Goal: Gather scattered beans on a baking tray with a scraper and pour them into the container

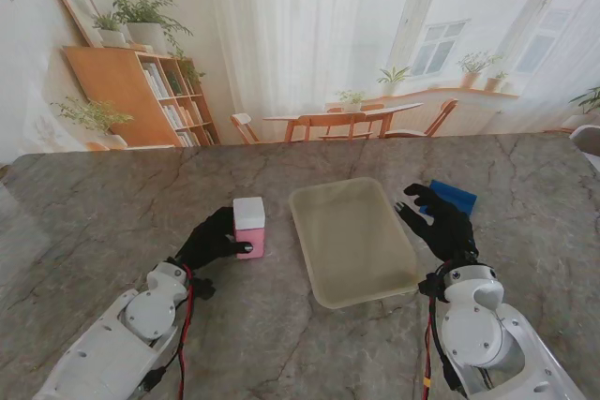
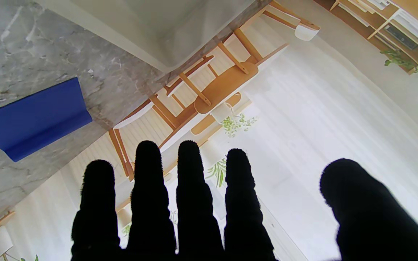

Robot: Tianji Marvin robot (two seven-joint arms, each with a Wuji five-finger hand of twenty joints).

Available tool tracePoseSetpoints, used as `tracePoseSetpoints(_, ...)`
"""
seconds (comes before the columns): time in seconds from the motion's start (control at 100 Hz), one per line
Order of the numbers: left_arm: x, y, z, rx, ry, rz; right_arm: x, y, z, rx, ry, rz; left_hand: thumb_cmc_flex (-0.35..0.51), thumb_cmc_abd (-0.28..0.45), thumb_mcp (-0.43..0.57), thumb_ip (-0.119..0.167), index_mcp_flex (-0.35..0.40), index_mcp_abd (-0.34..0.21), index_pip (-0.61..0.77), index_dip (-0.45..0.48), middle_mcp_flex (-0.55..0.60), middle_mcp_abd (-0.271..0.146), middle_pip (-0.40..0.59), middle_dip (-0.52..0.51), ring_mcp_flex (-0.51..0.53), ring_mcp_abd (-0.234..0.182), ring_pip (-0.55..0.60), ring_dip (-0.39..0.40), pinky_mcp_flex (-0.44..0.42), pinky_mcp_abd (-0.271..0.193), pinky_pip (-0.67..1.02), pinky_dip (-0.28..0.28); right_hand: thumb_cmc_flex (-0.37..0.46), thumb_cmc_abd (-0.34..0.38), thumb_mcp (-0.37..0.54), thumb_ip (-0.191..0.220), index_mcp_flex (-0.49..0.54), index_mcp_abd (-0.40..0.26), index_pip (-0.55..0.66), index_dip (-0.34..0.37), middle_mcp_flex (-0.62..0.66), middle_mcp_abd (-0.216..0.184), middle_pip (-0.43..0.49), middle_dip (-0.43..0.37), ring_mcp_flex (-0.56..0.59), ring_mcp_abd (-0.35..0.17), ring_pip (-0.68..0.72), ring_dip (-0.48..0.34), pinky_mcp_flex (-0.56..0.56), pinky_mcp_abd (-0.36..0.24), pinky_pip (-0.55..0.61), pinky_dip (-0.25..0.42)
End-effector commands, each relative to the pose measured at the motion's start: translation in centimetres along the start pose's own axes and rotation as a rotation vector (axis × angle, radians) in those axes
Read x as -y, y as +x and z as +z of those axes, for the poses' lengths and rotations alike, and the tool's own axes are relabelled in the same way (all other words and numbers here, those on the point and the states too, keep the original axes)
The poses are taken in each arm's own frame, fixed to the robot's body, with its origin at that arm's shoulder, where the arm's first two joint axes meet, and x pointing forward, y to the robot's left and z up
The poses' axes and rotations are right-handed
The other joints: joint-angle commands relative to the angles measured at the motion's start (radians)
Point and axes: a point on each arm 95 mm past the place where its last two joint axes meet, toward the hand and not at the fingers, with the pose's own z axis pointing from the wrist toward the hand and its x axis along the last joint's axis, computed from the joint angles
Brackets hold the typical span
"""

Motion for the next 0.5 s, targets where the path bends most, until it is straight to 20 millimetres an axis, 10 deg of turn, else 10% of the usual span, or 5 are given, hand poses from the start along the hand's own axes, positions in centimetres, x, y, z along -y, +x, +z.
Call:
tracePoseSetpoints(0.0, -0.7, -1.4, -1.3, 0.047, -0.040, 0.018, 0.4, 0.0, 0.0, 0.002, 0.021, 0.006, 0.142, 0.177, 0.164, 0.024, 0.078, -0.002, -0.028, 0.000, 0.000, 0.007, 0.144, -0.127, -0.026, 0.021, 0.026, -0.001, -0.027, 0.048, -0.033, -0.032, -0.015, 0.000, 0.005, 0.015, 0.014, -0.028, 0.005, -0.004, 0.011, -0.017, 0.009, 0.010, 0.016, -0.006, 0.002, 0.019, -0.001, -0.007, -0.022, 0.016)
tracePoseSetpoints(0.49, 0.0, -1.3, -2.4, 0.061, -0.109, 0.081, 0.4, 0.0, 0.1, 0.007, 0.027, 0.007, -0.054, 0.184, 0.183, 0.059, -0.030, 0.221, -0.602, -0.369, -0.310, 0.175, -0.100, -0.331, -0.393, 0.118, -0.106, -0.137, -0.329, 0.128, -0.286, -0.127, -0.013, 0.003, -0.003, 0.014, 0.019, -0.029, 0.006, -0.009, 0.020, -0.016, 0.008, 0.012, 0.021, -0.004, 0.000, 0.021, -0.004, -0.006, -0.028, 0.018)
